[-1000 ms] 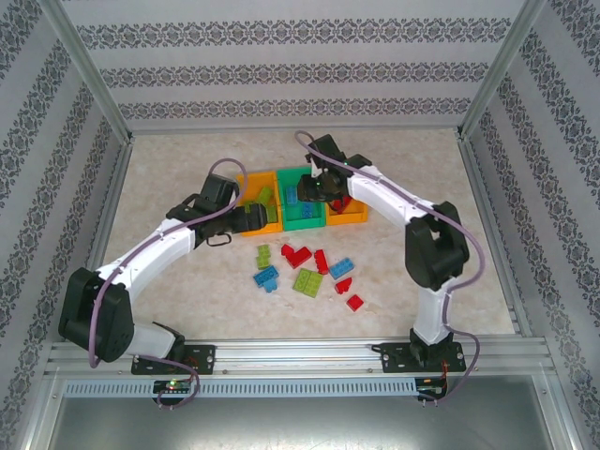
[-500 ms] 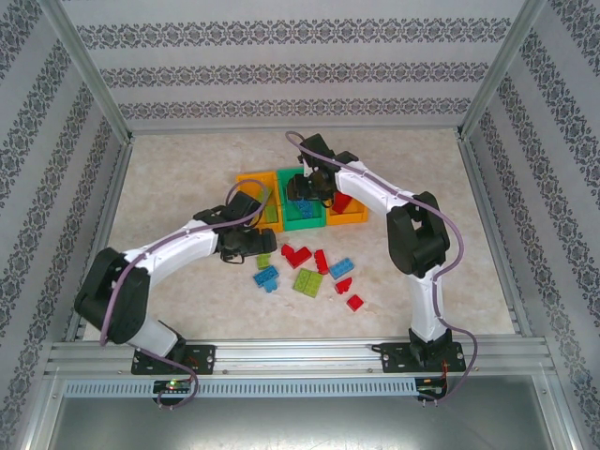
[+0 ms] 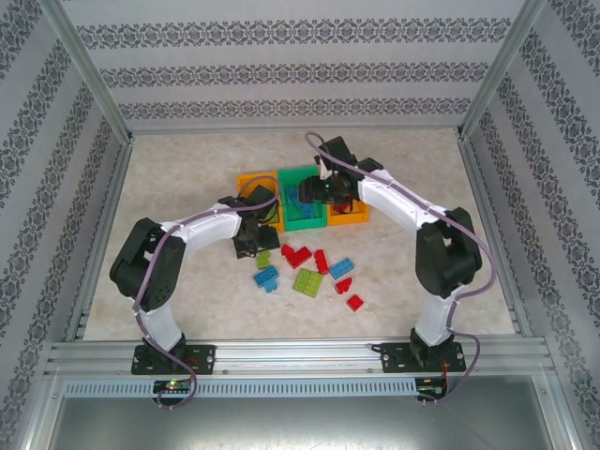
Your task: Sort the legos into containers by color
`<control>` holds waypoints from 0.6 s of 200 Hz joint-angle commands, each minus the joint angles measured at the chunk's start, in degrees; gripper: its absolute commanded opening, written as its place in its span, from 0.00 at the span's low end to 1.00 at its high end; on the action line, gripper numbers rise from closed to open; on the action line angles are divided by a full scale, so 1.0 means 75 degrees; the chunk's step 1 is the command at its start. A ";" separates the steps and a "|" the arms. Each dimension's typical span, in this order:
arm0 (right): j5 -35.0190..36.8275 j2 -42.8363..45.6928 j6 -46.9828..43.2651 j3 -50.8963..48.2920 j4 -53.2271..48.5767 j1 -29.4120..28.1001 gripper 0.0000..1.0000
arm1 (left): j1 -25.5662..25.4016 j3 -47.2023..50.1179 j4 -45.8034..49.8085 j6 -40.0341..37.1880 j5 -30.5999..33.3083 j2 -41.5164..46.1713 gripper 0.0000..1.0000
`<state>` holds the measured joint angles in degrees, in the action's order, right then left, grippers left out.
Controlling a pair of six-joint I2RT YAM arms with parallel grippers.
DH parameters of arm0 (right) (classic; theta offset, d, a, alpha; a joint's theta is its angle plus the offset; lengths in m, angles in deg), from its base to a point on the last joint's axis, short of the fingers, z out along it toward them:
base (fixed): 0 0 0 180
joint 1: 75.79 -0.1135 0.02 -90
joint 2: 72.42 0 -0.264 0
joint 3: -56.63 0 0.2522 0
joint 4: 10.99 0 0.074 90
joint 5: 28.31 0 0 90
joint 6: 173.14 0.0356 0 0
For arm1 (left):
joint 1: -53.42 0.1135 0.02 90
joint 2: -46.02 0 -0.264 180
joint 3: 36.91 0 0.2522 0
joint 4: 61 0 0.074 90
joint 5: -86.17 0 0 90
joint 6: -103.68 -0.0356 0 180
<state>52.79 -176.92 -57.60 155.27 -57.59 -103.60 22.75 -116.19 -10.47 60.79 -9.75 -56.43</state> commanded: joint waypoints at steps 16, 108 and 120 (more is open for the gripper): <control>0.0221 0.0820 0.0035 -0.0797 0.0381 0.0312 0.71 | -0.0231 -0.0383 0.0624 0.0315 0.0370 -0.0325 0.69; 0.0075 0.1839 -0.0054 -0.2277 0.0594 0.1054 0.73 | -0.0403 -0.0735 0.0856 0.0429 0.0706 -0.0668 0.36; 0.0076 0.1970 -0.0069 -0.2401 0.0614 0.1166 0.73 | -0.0416 -0.0764 0.0919 0.0397 0.0783 -0.0557 0.34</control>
<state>53.27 -165.82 -57.62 139.12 -54.42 -96.37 20.41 -121.59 -7.14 63.50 -6.18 -61.57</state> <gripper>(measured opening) 0.733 0.359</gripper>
